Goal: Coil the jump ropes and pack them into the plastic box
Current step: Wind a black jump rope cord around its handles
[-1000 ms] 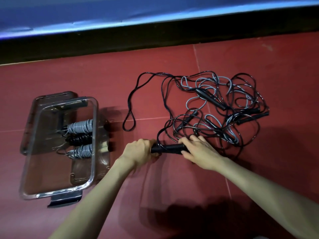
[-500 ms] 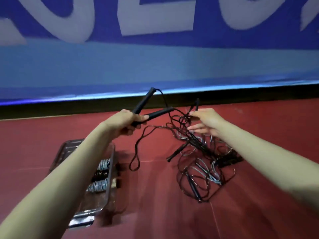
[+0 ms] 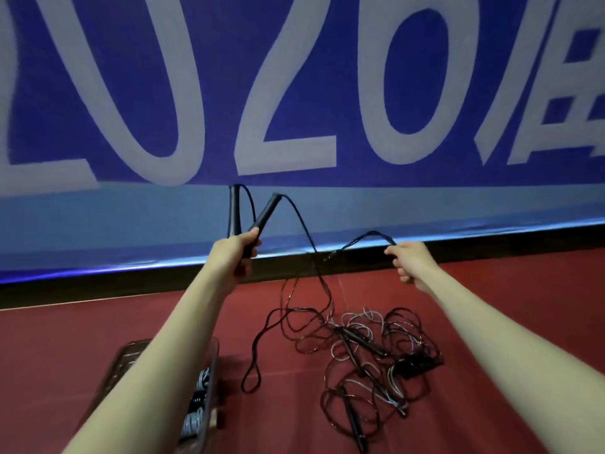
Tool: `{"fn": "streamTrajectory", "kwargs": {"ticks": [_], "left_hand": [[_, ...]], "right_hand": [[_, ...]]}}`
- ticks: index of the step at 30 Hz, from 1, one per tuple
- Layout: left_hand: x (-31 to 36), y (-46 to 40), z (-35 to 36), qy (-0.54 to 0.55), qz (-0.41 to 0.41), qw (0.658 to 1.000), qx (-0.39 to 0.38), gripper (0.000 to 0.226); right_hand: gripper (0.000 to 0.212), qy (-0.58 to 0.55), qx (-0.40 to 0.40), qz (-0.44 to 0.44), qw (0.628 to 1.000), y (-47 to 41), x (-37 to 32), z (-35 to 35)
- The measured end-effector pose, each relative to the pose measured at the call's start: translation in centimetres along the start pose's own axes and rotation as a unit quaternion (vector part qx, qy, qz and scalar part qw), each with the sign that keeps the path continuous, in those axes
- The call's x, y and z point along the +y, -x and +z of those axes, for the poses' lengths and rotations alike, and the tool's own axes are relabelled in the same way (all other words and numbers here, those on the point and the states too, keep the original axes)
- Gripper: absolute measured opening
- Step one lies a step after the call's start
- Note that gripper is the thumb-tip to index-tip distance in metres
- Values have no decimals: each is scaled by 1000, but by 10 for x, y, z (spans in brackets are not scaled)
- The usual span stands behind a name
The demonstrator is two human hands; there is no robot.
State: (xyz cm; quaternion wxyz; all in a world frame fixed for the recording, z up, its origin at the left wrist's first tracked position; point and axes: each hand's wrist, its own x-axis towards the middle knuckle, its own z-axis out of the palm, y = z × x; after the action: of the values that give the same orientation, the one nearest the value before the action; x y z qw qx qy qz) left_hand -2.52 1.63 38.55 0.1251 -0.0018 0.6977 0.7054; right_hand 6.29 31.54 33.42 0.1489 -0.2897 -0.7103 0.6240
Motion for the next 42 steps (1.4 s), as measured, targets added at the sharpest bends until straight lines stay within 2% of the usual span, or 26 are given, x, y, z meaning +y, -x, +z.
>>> {"fn": "streamTrajectory", "kwargs": {"ticks": [5,8,10,13,14,16,17,18,20,22,24,26,28,29,32,33,35,37,38,40,42], "left_hand": [[-53,-1,-16,-147,-55,988,9,22],[-79,-7,-25,-252,-91,963,-7,20],[-87,-7,-23,-291,-122,948,-44,16],[-78,-3,-7,-352,-86,927,-95,15],[-72,-2,0,-358,-46,926,-106,29],[-55,8,20,-296,47,941,-159,59],[-46,16,31,-235,79,947,-206,62],[-38,20,40,-173,98,947,-251,59],[-30,25,55,-96,110,939,-313,38],[-33,27,64,-93,120,930,-334,13],[-50,21,65,-170,127,926,-311,13],[-81,10,54,-314,104,895,-301,20],[-117,-4,36,-429,35,851,-299,24],[-130,-7,27,-439,-7,849,-295,22],[-122,-9,16,-293,-67,923,-238,21],[-109,-8,16,-237,-68,943,-224,20],[-79,-7,21,-117,-54,969,-213,19],[-48,-4,29,8,-36,980,-198,22],[-33,-2,33,58,-21,979,-192,25],[-2,6,42,139,12,971,-195,30],[27,15,48,220,43,953,-201,33]], "right_hand": [[22,105,-21,-145,984,23,-38,7],[21,88,-41,-193,976,42,-57,14],[17,84,-63,-214,971,52,-66,18],[17,78,-105,-253,958,59,-75,22],[16,75,-122,-264,954,61,-77,22],[17,71,-151,-281,945,64,-79,24],[18,68,-161,-289,941,65,-80,26],[18,62,-170,-296,938,66,-81,29],[20,31,-173,-308,935,70,-83,33],[21,-17,-154,-314,937,74,-89,34],[22,-77,-133,-312,938,76,-96,31],[22,-150,-126,-300,934,77,-102,27],[23,-219,-112,-274,930,74,-104,24],[23,-242,-98,-259,930,70,-102,22],[10,-256,-75,-208,941,56,-90,21],[15,-270,-84,-178,943,52,-83,21],[50,-317,-105,-110,936,42,-66,23],[75,-336,-110,-59,934,35,-49,29],[79,-325,-112,-41,938,31,-40,34],[79,-259,-139,-24,956,29,-25,44],[74,-173,-220,-26,960,34,-14,51]]}}
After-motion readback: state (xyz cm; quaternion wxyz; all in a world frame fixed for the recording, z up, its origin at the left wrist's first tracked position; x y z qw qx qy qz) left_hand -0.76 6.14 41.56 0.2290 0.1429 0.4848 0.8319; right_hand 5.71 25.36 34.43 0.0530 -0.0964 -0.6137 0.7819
